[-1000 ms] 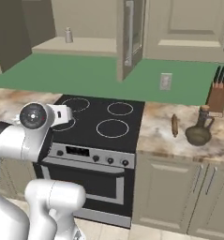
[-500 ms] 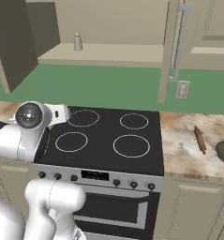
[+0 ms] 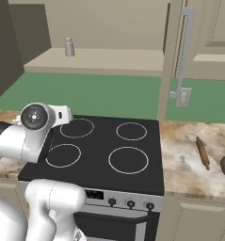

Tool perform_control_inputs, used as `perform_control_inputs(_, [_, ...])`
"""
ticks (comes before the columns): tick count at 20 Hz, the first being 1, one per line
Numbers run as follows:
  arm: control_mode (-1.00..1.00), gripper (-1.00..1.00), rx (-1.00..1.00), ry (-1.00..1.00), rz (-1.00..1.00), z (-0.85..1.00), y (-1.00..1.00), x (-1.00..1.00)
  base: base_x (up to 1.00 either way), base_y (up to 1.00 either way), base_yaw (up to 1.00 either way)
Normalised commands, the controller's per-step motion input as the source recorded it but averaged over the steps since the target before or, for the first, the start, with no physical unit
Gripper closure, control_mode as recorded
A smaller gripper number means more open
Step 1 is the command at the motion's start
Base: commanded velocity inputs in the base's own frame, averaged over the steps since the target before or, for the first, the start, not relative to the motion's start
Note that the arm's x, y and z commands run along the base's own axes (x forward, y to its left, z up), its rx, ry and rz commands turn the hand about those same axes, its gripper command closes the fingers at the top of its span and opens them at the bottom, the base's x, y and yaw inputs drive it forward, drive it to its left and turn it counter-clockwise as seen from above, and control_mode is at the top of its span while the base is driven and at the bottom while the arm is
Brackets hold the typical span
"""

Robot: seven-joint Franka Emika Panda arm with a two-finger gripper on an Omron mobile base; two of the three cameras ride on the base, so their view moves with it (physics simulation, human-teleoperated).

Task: There are various items on the counter. Only move the condiments/shakers into the cabinet.

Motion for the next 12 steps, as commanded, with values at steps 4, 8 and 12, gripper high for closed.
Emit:
perform_control_inputs(4, [1.00, 1.00, 0.00, 0.00, 0.00, 0.00, 0.00, 0.00, 0.69, -0.49, -0.06])
perform_control_inputs(8, [-1.00, 1.00, 0.06, -0.06, 0.00, 0.59, -0.36, -0.01, 0.04, -0.11, 0.00])
perform_control_inputs(12, [-1.00, 1.00, 0.05, -0.07, 0.00, 1.00, -0.59, -0.02, 0.00, 0.00, 0.00])
